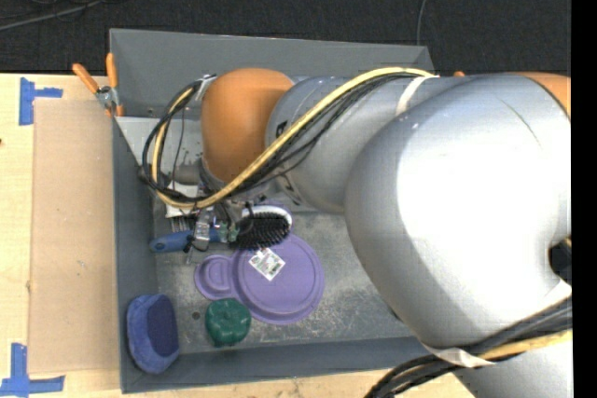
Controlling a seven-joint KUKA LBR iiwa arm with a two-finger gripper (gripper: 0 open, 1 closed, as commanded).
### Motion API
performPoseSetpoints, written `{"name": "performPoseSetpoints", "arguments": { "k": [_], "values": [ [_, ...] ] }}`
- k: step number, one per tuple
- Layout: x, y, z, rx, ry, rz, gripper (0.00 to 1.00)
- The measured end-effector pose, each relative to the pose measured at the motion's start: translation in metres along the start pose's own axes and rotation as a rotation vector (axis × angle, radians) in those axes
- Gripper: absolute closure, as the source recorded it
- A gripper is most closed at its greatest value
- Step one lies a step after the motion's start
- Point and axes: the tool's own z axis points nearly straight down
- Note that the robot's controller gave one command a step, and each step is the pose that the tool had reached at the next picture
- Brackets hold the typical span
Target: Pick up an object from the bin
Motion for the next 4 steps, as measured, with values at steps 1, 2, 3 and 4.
{"name": "performPoseSetpoints", "arguments": {
  "k": [1, 2, 3, 4],
  "values": [
    [-0.021, -0.059, 0.000, 0.001, -0.014, -0.227, 1.00],
    [-0.021, -0.059, 0.000, 0.000, -0.014, -0.227, 1.00],
    [-0.022, -0.060, -0.049, 0.002, -0.013, -0.225, 1.00],
    [-0.021, -0.061, -0.062, 0.002, -0.009, -0.224, 1.00]
  ]
}}
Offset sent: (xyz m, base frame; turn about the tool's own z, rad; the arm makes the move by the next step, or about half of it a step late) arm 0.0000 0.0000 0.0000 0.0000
